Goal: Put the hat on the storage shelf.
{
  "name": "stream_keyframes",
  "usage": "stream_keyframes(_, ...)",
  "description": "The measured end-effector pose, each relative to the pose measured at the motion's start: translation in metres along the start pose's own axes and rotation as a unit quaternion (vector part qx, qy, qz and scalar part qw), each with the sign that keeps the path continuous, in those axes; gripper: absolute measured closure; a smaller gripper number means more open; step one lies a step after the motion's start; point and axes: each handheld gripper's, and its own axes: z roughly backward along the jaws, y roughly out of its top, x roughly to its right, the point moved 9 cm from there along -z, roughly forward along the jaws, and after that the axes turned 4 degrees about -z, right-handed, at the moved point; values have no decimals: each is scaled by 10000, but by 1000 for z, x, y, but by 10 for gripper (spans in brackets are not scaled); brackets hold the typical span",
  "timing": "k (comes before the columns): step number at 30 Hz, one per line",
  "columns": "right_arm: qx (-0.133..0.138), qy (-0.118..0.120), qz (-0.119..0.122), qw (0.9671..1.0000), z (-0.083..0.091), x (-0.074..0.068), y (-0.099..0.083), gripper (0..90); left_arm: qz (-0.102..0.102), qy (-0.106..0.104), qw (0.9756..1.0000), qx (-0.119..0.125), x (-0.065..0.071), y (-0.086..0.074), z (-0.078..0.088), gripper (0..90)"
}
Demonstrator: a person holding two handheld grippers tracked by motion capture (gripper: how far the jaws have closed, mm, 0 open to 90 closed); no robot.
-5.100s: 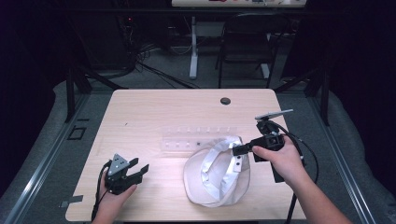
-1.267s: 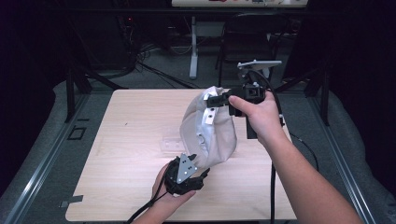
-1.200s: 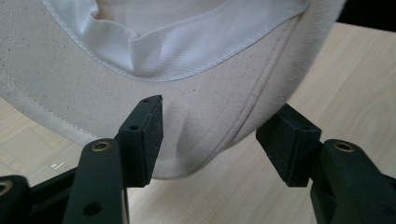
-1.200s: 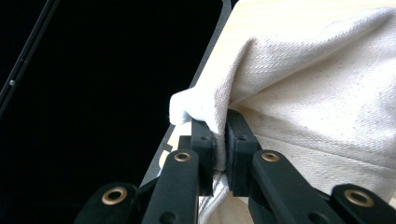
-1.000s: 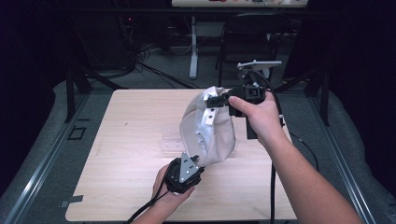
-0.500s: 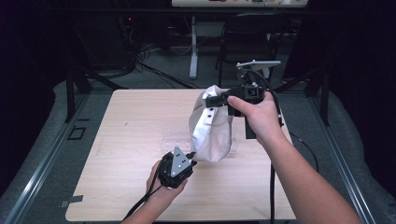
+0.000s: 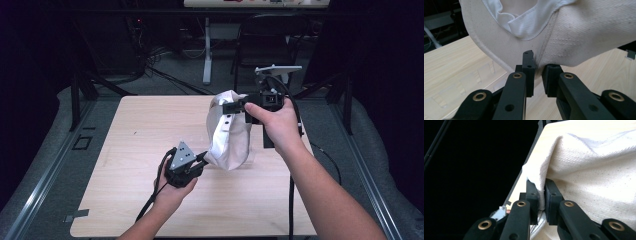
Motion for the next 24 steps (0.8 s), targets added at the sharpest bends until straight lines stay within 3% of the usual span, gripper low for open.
stream_keyframes(9, -53, -85, -147, 9998, -11, 11, 5, 840, 173, -81, 9998, 0, -11, 5, -13, 833)
stream_keyframes(24, -111, -114, -243, 9996, -26, 25, 4, 841, 347, -133, 9993, -61, -22, -3, -25, 834)
